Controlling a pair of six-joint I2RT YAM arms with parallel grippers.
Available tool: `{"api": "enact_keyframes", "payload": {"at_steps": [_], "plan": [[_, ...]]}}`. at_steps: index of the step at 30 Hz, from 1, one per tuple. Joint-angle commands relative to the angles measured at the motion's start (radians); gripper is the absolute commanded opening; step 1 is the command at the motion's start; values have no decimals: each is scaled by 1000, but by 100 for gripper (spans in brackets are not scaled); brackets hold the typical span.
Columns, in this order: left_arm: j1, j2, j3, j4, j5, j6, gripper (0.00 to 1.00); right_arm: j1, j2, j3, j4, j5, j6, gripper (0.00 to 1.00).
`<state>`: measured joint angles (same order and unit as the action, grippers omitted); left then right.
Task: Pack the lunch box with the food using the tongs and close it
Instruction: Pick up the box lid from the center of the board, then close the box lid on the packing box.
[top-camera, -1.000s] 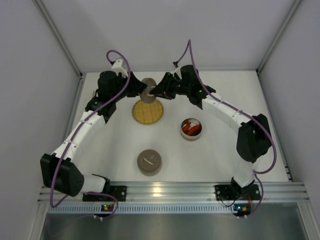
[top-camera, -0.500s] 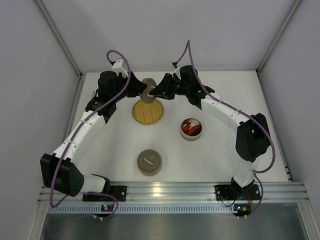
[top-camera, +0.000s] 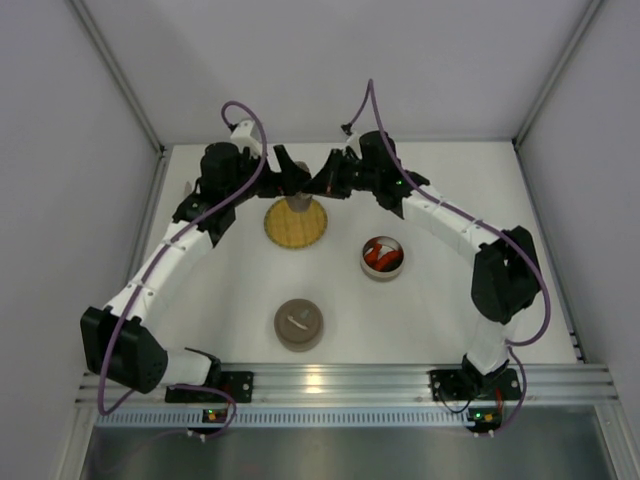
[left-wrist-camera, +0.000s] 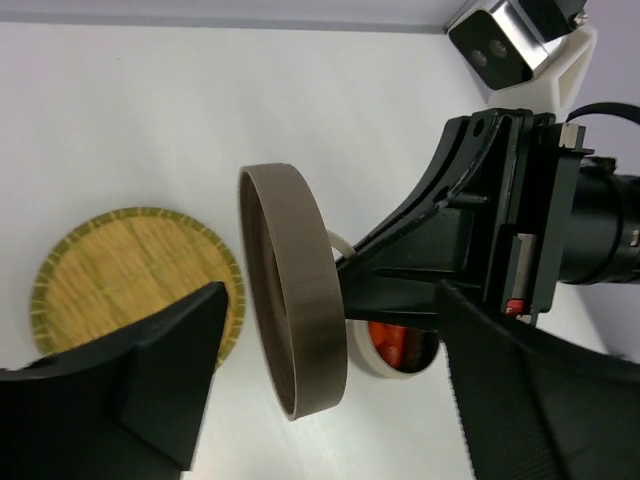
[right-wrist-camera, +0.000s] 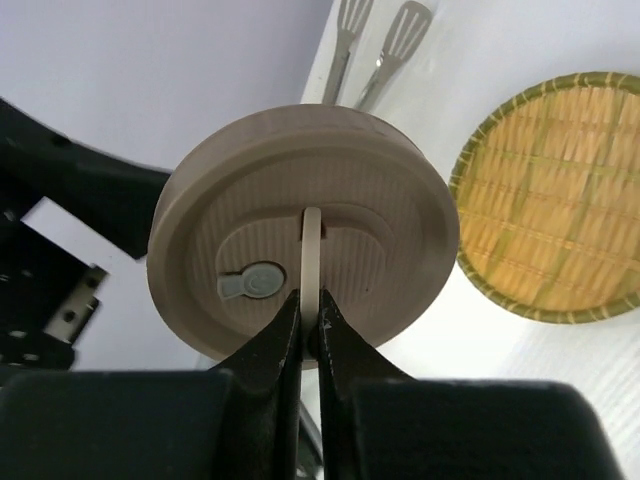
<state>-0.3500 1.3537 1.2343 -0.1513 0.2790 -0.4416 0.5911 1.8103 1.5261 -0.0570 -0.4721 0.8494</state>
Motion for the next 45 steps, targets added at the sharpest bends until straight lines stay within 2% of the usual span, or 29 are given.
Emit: {"api": "enact_keyframes", "payload": {"at_steps": [1, 3, 4, 5, 6, 7, 8, 10, 11, 12, 14, 16, 18, 21, 22, 25, 34, 45], "plan": [[12, -14, 79, -26, -24, 36, 98, -25, -68, 32, -93, -34, -215, 0], [43, -33, 121, -71, -11, 90, 99, -57, -112, 64, -179, -43, -393, 0], [58, -41, 135, -117, 3, 107, 98, -91, -123, 90, -308, -55, -468, 0], [78, -45, 149, -138, 58, 134, 98, -106, -137, 155, -384, -57, -621, 0], [123, -54, 160, -158, 93, 148, 99, -123, -141, 187, -458, -65, -701, 0], [149, -56, 180, -195, 136, 162, 99, -141, -143, 228, -638, -66, -804, 0], [176, -60, 188, -212, 217, 182, 98, -146, -140, 308, -732, -51, -1004, 0], [263, -59, 206, -249, 300, 192, 99, -149, -146, 357, -893, -4, -1178, 0], [298, -57, 208, -272, 343, 185, 99, -149, -157, 383, -1020, 16, -1322, 0], [374, -56, 208, -275, 458, 184, 98, -149, -160, 394, -1085, 41, -1390, 0], [433, -44, 185, -275, 553, 169, 99, -145, -161, 414, -1241, 82, -1577, 0], [488, -19, 171, -284, 661, 168, 98, -136, -157, 416, -1328, 146, -1733, 0], [512, -4, 148, -307, 696, 172, 99, -129, -141, 405, -1439, 176, -1832, 0], [520, 9, 114, -301, 747, 179, 99, -126, -181, 323, -1448, 181, -2024, 0], [520, 9, 114, -303, 755, 185, 99, -125, -196, 268, -1448, 176, -2138, 0], [520, 7, 117, -303, 764, 216, 99, -102, -183, 215, -1449, 226, -2234, 0], [522, 24, 53, -246, 807, 208, 99, -70, -45, 184, -1448, 253, -2320, 0], [522, 39, 21, -205, 810, 199, 99, -47, 87, 190, -1448, 228, -2316, 0]]}}
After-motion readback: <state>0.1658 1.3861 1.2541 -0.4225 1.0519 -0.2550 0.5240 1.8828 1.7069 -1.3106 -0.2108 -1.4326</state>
